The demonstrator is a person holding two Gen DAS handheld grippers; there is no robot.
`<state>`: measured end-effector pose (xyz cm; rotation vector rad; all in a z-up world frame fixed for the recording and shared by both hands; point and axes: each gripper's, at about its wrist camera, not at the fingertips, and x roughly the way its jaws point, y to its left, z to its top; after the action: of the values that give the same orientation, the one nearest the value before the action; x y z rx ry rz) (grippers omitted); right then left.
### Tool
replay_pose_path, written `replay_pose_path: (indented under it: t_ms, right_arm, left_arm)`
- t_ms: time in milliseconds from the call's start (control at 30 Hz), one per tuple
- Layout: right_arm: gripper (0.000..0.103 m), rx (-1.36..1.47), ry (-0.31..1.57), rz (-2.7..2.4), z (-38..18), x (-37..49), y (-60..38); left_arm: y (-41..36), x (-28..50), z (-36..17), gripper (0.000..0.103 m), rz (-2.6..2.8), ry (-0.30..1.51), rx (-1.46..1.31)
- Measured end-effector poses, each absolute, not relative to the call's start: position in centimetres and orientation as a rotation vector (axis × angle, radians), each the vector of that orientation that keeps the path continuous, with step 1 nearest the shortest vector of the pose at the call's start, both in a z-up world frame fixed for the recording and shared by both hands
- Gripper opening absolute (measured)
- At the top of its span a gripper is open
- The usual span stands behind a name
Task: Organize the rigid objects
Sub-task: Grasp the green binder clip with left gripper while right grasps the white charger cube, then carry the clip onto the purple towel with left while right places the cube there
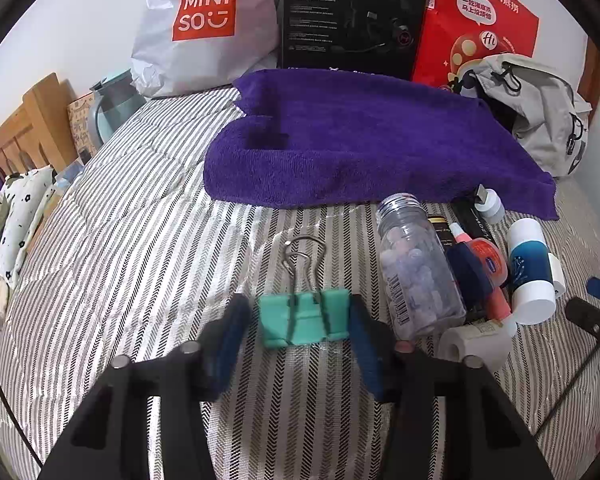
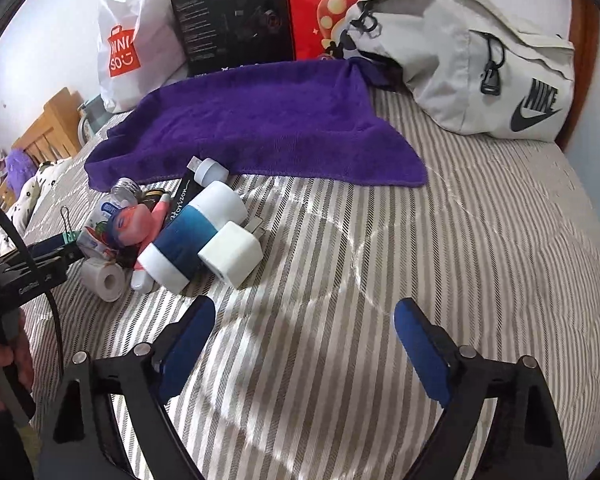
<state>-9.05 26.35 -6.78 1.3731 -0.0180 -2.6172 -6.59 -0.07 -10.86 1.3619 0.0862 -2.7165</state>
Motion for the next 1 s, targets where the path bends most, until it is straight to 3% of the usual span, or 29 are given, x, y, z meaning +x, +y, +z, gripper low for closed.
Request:
replay_pose_path:
  t_ms: [433, 500, 600, 733, 1000]
  right_arm:
    - [0.085, 1.29, 0.175, -2.538, -7.7, -11.5, 24.1]
    - [0.079, 1.291, 0.213, -2.529, -8.1, -12.1, 23.7]
    - [0.06, 1.239, 0.229, -2.506, -8.1, -12.8, 23.5]
    - [0.045, 1.233, 0.235, -2.484, -7.9, -13.4, 23.3]
    - [0.044, 1.279, 0.173, -2.492, -7.7, -13.1, 23.5]
  left_arm:
    - [-0.3, -6.9, -10.8, 0.04, -2.75, 0.07, 1.37]
    - [-0.4, -6.9, -10.8, 0.04, -2.755, 0.072, 1.374]
    - [-0.4, -7.0, -10.8, 0.04, -2.76, 0.065, 1.373]
    - [-0.3, -7.0, -10.8, 0.04, -2.762, 0.062, 1.368]
    - [-0.7, -7.0, -10.7, 0.04, -2.787, 0.083, 1.375]
